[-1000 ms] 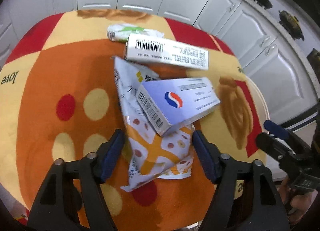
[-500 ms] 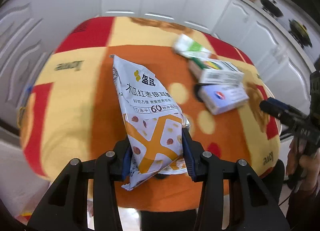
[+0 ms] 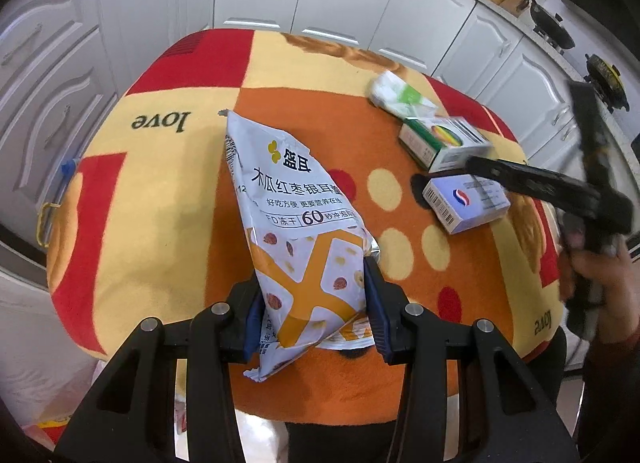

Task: Collect trash
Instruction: 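Grasp the white snack packet with the left gripper while the right grasps the rainbow medicine box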

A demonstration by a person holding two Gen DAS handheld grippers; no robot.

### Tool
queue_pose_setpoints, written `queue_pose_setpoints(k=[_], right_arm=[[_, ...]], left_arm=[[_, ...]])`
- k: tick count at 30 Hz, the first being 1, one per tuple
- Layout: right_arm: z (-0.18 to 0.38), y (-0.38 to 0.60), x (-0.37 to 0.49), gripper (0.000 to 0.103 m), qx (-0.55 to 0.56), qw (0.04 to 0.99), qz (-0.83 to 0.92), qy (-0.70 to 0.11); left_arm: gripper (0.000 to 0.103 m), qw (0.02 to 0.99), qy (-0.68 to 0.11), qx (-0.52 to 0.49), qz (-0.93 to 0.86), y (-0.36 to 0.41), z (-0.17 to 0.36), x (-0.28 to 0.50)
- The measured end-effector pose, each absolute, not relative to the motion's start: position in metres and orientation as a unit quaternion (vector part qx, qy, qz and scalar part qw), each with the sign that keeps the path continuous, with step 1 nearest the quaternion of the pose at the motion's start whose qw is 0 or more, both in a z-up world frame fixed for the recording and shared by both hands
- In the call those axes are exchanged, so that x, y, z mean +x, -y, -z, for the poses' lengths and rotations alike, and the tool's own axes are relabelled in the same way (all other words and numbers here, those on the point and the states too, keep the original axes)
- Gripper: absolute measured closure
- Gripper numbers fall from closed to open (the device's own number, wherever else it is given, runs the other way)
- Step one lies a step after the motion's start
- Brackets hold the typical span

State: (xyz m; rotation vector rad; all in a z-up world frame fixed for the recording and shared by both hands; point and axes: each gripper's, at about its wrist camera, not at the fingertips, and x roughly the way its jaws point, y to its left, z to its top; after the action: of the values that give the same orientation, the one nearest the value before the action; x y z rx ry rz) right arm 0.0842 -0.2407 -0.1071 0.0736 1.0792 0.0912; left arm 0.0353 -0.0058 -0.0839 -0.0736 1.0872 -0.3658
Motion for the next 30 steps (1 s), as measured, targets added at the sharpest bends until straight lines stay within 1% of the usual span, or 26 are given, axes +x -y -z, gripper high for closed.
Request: queue_pose_setpoints(k=[5, 10, 12, 14, 17, 19, 20, 22, 25, 30], right_arm=[[0.116, 0.256, 0.117, 0.044, 0.041, 0.867, 0.005, -0.496], [0.113, 0.277, 0.114, 0.043, 0.117, 0.852, -0.007, -0.510], [0.107, 0.277, 0.108, 0.038, 0.139, 0.848, -0.016, -0.511], [0.100, 0.272, 0.105, 0.029, 0.166, 0.847, -0.031, -0.505], [0.097, 0.255, 0.112, 0.027, 0.181, 0.839, -0.039, -0.511], [0.099, 0.242, 0.121, 0.026, 0.185, 0.835, -0.038, -0.517], [0.101, 0.236, 0.128, 0.022, 0.185, 0.833, -0.028, -0.520], [0.105, 0.229, 0.138, 0.019, 0.185, 0.832, -0.005, -0.523], [0.113, 0.214, 0.154, 0.018, 0.186, 0.827, 0.010, -0.530], [0.117, 0.200, 0.151, 0.019, 0.114, 0.832, 0.001, -0.542]], left_arm=[[0.061, 0.841, -0.510, -0.041, 0.175, 0.006, 0.083, 0.039], [0.061, 0.840, -0.511, -0.042, 0.177, 0.004, 0.087, 0.044], [0.061, 0.841, -0.510, -0.045, 0.176, 0.002, 0.088, 0.046], [0.061, 0.840, -0.510, -0.048, 0.176, -0.001, 0.089, 0.047], [0.061, 0.838, -0.515, -0.054, 0.175, -0.004, 0.092, 0.049], [0.061, 0.836, -0.516, -0.058, 0.178, -0.006, 0.093, 0.049], [0.061, 0.836, -0.516, -0.059, 0.179, -0.006, 0.094, 0.048], [0.061, 0.836, -0.514, -0.062, 0.180, -0.007, 0.094, 0.048], [0.061, 0.837, -0.513, -0.065, 0.180, -0.009, 0.095, 0.049], [0.061, 0.834, -0.516, -0.073, 0.179, -0.015, 0.097, 0.048]])
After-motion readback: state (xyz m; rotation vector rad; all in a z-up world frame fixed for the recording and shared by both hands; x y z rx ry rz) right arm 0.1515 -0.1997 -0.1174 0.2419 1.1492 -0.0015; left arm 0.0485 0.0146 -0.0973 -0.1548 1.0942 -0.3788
